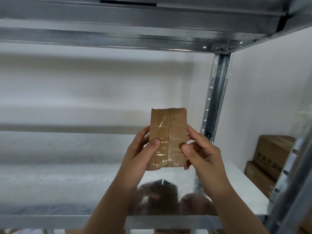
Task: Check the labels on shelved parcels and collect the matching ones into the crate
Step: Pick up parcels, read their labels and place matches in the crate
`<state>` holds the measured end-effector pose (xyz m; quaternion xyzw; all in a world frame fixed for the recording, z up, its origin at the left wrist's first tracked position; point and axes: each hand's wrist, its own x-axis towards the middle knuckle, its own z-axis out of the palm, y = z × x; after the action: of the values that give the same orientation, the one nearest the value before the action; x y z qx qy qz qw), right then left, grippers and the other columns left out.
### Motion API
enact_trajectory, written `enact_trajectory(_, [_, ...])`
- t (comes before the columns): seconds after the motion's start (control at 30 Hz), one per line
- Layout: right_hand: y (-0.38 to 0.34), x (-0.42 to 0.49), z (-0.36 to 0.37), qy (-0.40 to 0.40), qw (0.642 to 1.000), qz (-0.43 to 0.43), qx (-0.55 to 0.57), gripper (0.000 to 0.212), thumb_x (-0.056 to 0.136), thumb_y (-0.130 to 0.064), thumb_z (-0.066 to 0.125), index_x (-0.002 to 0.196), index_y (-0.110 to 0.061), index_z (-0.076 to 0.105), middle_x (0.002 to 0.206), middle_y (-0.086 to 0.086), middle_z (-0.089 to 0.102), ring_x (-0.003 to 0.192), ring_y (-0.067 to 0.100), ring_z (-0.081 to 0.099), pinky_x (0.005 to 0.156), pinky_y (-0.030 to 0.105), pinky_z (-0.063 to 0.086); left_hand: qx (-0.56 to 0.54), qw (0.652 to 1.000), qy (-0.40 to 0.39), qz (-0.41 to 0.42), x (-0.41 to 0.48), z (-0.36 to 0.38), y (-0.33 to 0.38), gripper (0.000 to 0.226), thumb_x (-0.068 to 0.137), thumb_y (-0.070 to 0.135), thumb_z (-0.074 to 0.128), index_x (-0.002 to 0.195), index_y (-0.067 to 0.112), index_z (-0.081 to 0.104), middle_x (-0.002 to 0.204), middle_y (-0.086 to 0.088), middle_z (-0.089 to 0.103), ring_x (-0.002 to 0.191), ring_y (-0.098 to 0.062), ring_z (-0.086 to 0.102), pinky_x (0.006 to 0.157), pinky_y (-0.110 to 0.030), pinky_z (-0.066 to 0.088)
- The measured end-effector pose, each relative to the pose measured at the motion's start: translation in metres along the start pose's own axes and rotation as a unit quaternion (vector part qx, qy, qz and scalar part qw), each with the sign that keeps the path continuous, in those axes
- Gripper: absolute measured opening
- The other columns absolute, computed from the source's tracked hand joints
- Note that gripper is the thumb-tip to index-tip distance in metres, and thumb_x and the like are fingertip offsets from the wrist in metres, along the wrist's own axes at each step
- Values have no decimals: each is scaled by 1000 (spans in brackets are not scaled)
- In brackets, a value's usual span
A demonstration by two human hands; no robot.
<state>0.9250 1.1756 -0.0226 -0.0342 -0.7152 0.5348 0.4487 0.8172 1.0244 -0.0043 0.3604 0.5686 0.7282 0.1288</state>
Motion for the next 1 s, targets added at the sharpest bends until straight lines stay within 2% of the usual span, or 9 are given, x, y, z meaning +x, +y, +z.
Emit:
enact_trajectory(0.07, [-1,0,0,-1,1000,-6,-5,59,82,-39,70,139,-43,60,116,2,68,90,22,70,63,31,62,28,1000,-2,10,2,0,-1,31,98,31,58,126,43,63,110,20,76,97,-6,76,69,-26,62])
enact_trajectory(0.13, [0,1,-1,0,1000,-16,-11,56,85,-30,72,140,-39,62,120,-1,67,94,20,71,65,31,64,60,998,-5,17,4,-1,-3,36,105,21,51,131,43,63,111,24,75,99,-2,74,77,-25,63])
enact_trajectory(0.3, [6,2,-3,-8,1000,18,-21,48,102,3,59,125,-39,69,125,-19,70,112,10,70,70,31,65,120,992,10,35,8,-5,-5,46,102,3,50,132,33,67,105,20,76,97,0,72,74,-13,56])
enact_trajectory(0.37, [1,2,-1,-7,998,57,-2,45,109,-5,48,111,-44,70,119,-31,68,115,4,68,71,31,65,70,997,23,13,10,-3,-2,40,105,7,48,122,37,68,104,19,77,102,-5,72,80,-18,57])
enact_trajectory(0.47, [-2,3,1,-10,997,72,22,26,106,-36,46,100,-47,69,116,-29,69,113,1,69,76,32,65,-1,998,47,-39,10,-2,-2,20,108,38,46,110,40,66,117,18,72,117,-12,67,106,-43,51])
enact_trajectory(0.5, [-3,2,1,-14,997,72,29,19,98,-46,49,103,-41,67,115,-28,70,113,3,70,78,31,65,1,999,43,-24,8,-2,-3,18,105,46,47,108,44,65,117,20,71,115,-9,67,106,-45,52])
enact_trajectory(0.57, [-3,1,0,-24,997,56,41,32,88,-47,56,109,-22,60,114,-24,72,113,11,72,80,28,64,26,999,28,6,4,-1,-4,10,98,53,60,105,47,63,114,23,71,106,-5,70,94,-39,58])
enact_trajectory(0.73, [-1,1,0,-24,998,44,46,35,89,-37,78,113,-19,59,123,-6,73,117,26,71,79,28,63,3,998,18,54,6,-1,-7,21,97,7,65,116,14,60,116,-2,75,99,-16,75,73,-21,59])
enact_trajectory(1.0, [1,2,0,-16,998,45,48,60,72,-54,73,127,-35,63,135,-1,68,127,26,65,87,37,64,21,998,25,58,11,-4,-15,27,93,18,75,117,18,64,118,7,74,109,-17,72,80,-25,59])
